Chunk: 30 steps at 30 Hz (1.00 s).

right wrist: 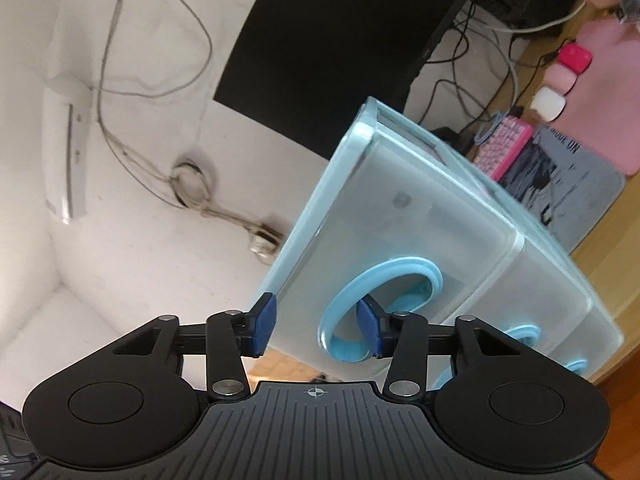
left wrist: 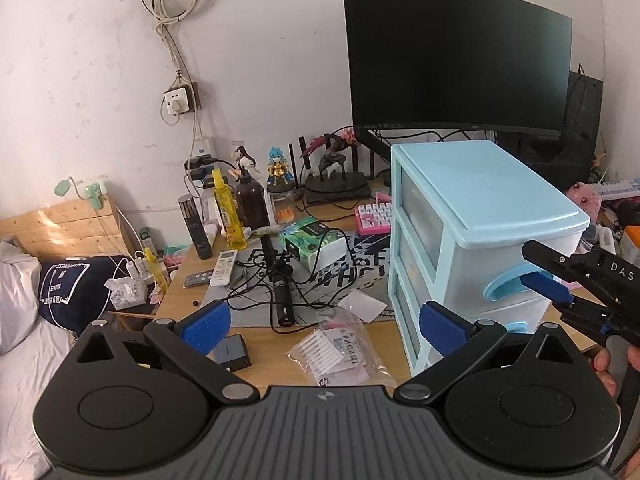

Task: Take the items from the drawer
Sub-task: 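Close the right tool on the blue ring handle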

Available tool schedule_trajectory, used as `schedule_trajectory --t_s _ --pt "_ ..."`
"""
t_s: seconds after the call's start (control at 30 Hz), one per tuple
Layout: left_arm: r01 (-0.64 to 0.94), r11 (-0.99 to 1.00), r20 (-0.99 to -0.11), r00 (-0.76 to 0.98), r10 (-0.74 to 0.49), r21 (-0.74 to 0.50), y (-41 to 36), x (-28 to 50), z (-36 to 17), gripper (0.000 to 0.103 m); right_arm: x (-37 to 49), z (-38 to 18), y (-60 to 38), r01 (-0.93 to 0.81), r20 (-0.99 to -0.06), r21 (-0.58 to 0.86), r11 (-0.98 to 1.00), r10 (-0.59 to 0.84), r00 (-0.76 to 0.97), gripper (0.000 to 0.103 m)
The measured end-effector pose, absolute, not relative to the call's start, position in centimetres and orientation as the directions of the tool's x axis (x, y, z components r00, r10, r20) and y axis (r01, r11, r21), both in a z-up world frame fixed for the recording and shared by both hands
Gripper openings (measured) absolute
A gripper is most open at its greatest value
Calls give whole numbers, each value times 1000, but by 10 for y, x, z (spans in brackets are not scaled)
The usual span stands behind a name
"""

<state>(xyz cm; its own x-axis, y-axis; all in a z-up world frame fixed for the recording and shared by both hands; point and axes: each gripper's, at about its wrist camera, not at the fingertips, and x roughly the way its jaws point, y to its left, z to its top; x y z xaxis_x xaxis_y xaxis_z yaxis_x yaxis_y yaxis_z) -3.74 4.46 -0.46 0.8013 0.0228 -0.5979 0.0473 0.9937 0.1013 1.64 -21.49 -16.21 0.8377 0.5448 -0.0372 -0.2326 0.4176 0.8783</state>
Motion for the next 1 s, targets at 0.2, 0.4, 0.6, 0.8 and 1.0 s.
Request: schedule_trajectory --t_s 0.2,0.4,0.6,0.8,1.0 --pt "56 994 -598 801 13 97 42 -39 -4 103 21 -179 -229 -246 12 903 352 553 833 33" --pt "53 995 -596 803 7 83 41 -41 -4 103 26 -190 -234 -297 75 908 295 583 809 30" --pt "42 996 -589 808 11 76 39 -43 -2 103 32 -203 -238 -345 145 910 229 606 782 27" --pt "37 996 -601 799 18 79 33 -46 -3 103 37 -214 -238 -359 190 920 159 620 761 17" --pt "36 996 -601 799 22 83 32 -49 -1 103 35 -212 -238 -355 167 916 185 629 759 10"
